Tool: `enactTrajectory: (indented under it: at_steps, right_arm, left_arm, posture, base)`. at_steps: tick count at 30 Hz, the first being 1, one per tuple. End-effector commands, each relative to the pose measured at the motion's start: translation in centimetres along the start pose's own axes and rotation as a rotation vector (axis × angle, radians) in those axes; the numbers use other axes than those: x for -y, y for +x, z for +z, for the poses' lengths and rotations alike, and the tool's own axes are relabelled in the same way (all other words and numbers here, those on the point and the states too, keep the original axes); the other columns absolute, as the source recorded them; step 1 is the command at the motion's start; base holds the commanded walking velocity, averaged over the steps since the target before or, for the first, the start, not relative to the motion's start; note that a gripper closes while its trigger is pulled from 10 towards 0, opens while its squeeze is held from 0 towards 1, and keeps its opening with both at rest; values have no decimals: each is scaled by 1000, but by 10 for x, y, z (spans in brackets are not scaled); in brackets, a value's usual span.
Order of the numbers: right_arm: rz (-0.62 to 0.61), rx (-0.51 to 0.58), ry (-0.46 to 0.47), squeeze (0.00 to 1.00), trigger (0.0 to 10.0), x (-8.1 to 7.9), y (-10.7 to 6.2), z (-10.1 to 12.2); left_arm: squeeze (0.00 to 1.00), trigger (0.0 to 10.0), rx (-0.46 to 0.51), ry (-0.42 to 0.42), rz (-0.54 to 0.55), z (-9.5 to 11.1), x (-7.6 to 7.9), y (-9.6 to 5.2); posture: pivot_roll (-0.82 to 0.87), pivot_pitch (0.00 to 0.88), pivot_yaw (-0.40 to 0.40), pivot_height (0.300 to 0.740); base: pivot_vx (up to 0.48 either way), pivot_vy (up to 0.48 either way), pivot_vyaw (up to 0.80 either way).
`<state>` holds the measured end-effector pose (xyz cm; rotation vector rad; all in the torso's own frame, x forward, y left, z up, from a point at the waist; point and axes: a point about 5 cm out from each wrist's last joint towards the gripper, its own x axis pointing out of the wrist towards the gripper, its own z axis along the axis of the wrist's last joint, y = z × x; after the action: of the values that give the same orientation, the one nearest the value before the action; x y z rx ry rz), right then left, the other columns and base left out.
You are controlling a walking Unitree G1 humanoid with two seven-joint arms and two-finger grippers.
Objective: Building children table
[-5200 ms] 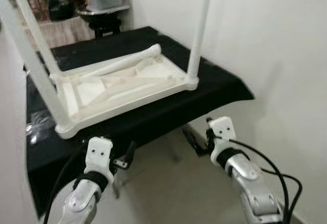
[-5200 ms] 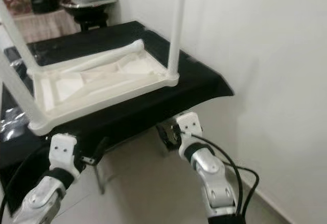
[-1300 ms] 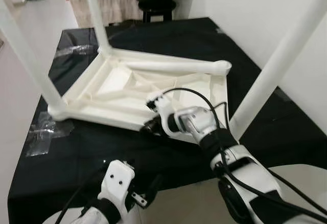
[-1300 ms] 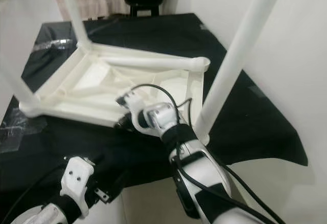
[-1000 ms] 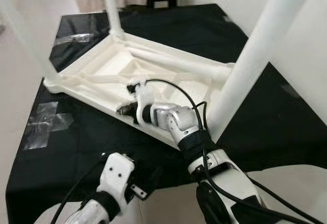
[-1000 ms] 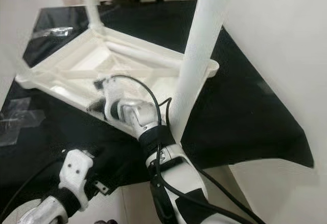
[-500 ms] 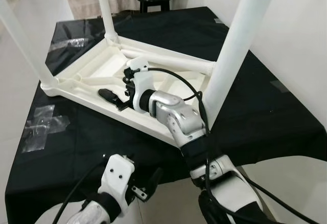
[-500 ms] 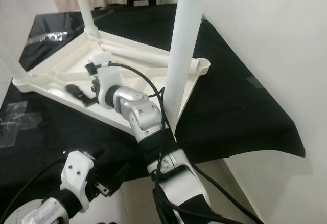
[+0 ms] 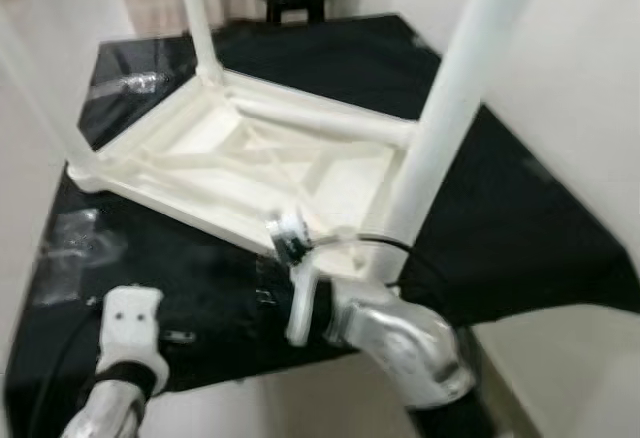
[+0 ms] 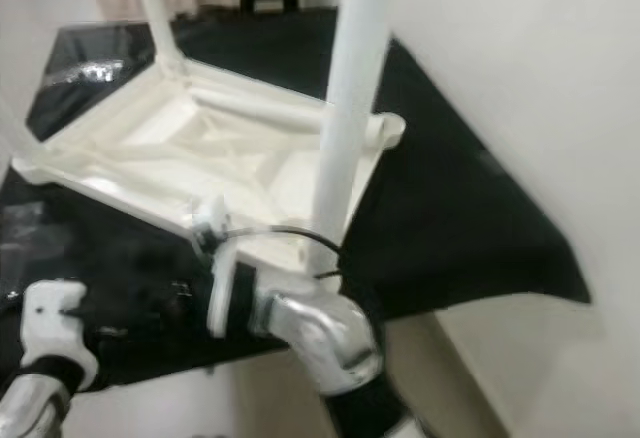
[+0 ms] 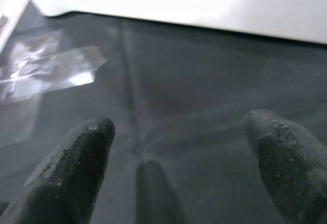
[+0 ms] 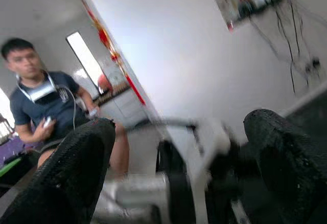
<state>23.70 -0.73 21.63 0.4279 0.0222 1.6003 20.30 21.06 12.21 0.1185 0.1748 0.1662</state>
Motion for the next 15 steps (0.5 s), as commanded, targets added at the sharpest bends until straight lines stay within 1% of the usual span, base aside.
enactTrajectory:
  at_steps: [1, 2, 3, 4, 5, 6, 7, 9, 10, 11, 12, 13, 14, 15]
  right_arm:
    - [36, 26, 20, 0, 10000, -6, -1, 3]
    - [36, 26, 20, 0, 10000, -6, -1, 3]
    - [25, 37, 38, 0, 10000, -7, -13, 3]
    - [25, 37, 38, 0, 10000, -7, -13, 3]
    - [26, 28, 44, 0, 10000, -12, -28, 1]
    - [26, 28, 44, 0, 10000, -12, -28, 1]
    - [30, 17, 47, 0, 10000, -17, -38, -1]
    - [30, 17, 47, 0, 10000, -17, -38, -1]
    - [24, -22, 43, 0, 10000, -20, -51, -5]
    - [-15, -96, 22, 0, 10000, -20, -75, -9]
    - [-78, -180, 2, 0, 10000, -17, -103, -10]
    - [-78, -180, 2, 0, 10000, -17, -103, -10]
    - [-136, -254, -20, 0, 10000, -16, -127, -8]
    - [-136, -254, -20, 0, 10000, -16, -127, -8]
  left_arm:
    - [0, 10000, -44, 12, 40, -10, -6, -2]
    - [0, 10000, -44, 12, 40, -10, -6, -2]
    - [0, 10000, -52, 6, 72, -12, -11, -3]
    - [0, 10000, -52, 6, 72, -12, -11, -3]
    - [0, 10000, -59, -4, 101, -15, -17, -3]
    - [0, 10000, -59, -4, 101, -15, -17, -3]
    - [0, 10000, -63, -13, 119, -16, -20, -3]
    - [0, 10000, -63, -13, 119, -16, -20, -3]
    - [0, 10000, -66, -20, 125, -18, -21, -3]
    - [0, 10000, -63, -30, 112, -18, -19, -2]
    - [0, 10000, -57, -40, 91, -17, -16, -1]
    - [0, 10000, -57, -40, 91, -17, -16, -1]
    - [0, 10000, -53, -49, 74, -17, -14, -1]
    - [0, 10000, -53, -49, 74, -17, -14, -1]
  posture:
    - [5, 172, -7, 740]
    - [5, 172, -7, 740]
    - [3, 172, -8, 740]
    - [3, 172, -8, 740]
    - [-2, 173, -8, 740]
    - [-2, 173, -8, 740]
    - [-2, 172, -8, 740]
    - [-2, 172, -8, 740]
    - [-2, 172, -8, 740]
    - [-6, 171, -7, 740]
    - [-11, 171, -3, 740]
    - [-11, 171, -3, 740]
    - [-13, 171, -3, 740]
    - [-13, 171, -3, 740]
  base:
    - [0, 0, 0]
    - [0, 0, 0]
    - [0, 0, 0]
    - [0, 0, 0]
    - [0, 0, 0]
    - [0, 0, 0]
    - [0, 0, 0]
    - [0, 0, 0]
    - [0, 0, 0]
    - [0, 0, 0]
    - [0, 0, 0]
    - [0, 0, 0]
    - [0, 0, 0]
    - [0, 0, 0]
